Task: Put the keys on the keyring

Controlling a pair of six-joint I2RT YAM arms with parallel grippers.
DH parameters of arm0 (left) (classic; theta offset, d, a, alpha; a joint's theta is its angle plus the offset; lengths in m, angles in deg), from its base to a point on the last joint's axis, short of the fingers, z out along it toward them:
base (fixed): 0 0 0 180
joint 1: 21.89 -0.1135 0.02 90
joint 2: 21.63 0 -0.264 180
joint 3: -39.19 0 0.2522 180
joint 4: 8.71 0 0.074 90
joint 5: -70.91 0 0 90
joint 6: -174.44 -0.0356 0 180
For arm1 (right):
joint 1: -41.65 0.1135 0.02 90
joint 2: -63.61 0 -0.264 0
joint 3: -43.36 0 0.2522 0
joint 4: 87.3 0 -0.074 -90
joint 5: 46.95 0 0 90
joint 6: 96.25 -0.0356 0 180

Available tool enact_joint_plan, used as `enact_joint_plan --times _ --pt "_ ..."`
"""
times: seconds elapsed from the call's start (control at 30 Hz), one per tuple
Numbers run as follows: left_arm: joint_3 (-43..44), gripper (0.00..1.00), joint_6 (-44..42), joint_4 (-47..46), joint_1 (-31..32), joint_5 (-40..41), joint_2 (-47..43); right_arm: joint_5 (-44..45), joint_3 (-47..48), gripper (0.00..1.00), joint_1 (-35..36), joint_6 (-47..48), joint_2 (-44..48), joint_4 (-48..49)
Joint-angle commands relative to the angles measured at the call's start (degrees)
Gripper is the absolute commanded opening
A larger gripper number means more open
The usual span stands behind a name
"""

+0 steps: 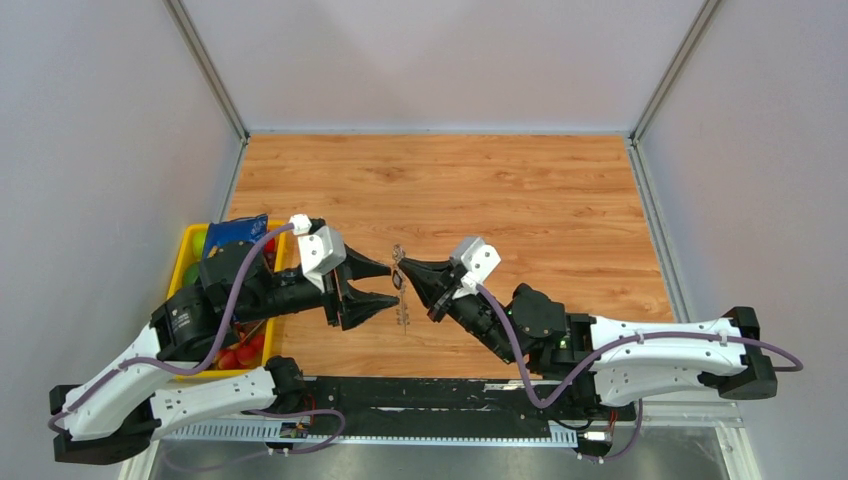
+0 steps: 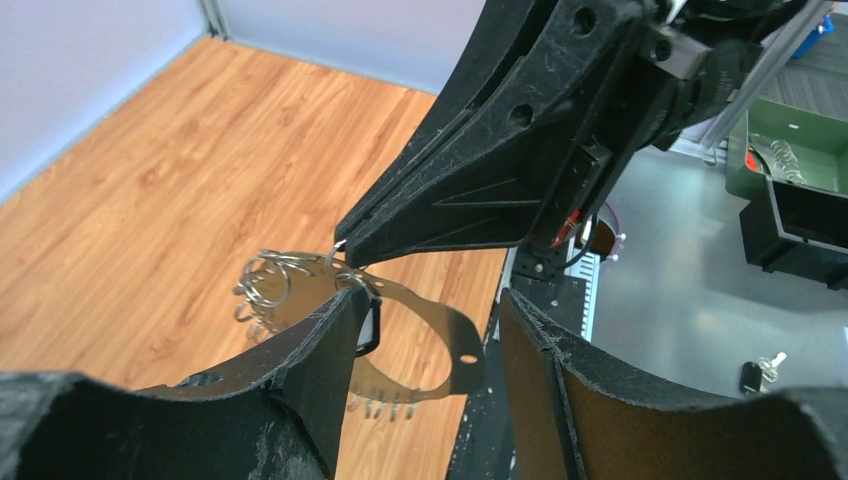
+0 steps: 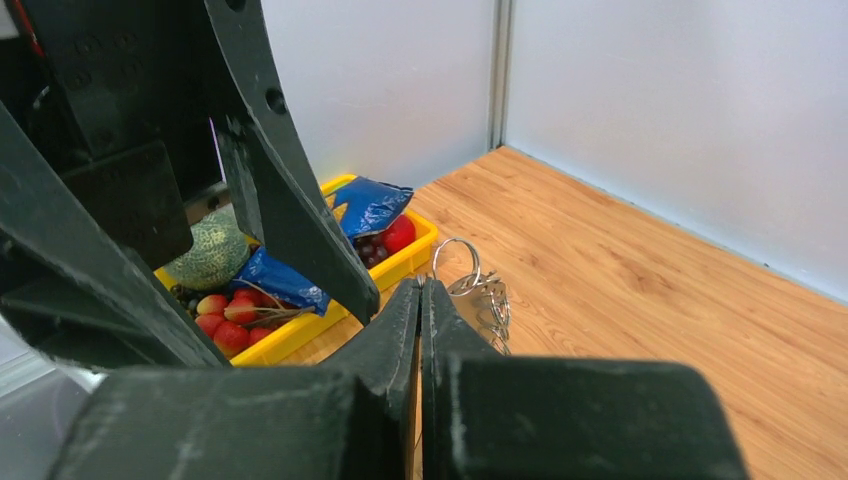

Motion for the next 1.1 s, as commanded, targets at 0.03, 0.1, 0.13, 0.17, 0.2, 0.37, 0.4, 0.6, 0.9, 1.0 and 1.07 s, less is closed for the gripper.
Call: enact_joint_plan --times 0.03,0.1,0.13,0.17,0.2,0.37,0.4,0.6,0.9,1.0,1.07 --pt "-0.15 0.62 2.98 -0.20 0.16 3.29 0.77 4.93 4.97 0.00 -0.13 0.55 -2.24 3.89" --pt "-0.16 0.62 2.94 0.22 0.15 4.17 0.74 5.63 5.72 0.00 -0.14 0.61 -3.02 3.82" --pt "-0.20 0.62 2.91 0.42 0.11 4.62 0.73 5.78 6.11 0.00 -0.14 0.61 -3.40 3.73" --pt "-0.34 0.62 2.78 0.46 0.14 5.35 0.69 5.86 6.43 0.00 -0.13 0.61 -3.78 3.72" --pt "-0.43 0.62 2.66 0.77 0.15 5.69 0.80 6.00 6.74 0.00 -0.10 0.61 -4.05 3.56" --pt "-0.71 0.62 2.07 2.27 0.17 8.37 1.33 5.84 7.87 0.00 -0.09 0.61 -4.58 3.30" --pt "-0.79 0.62 1.91 2.39 0.16 8.61 1.38 5.90 7.95 0.00 -0.14 0.66 -4.51 3.30" --pt "-1.61 0.59 1.30 3.23 0.18 8.97 1.92 6.25 8.32 0.00 -0.14 1.39 -4.69 3.28" --pt "-1.18 0.35 0.78 5.87 0.14 9.85 2.41 7.13 7.76 0.00 -0.14 1.83 -3.53 3.21" --pt "-0.74 0.31 0.63 6.87 0.10 10.29 2.09 7.58 7.47 0.00 -0.14 2.01 -2.89 3.02" --pt "-0.55 0.29 0.60 7.61 0.20 10.72 1.71 8.00 7.17 0.00 -0.14 2.17 -2.54 2.86"
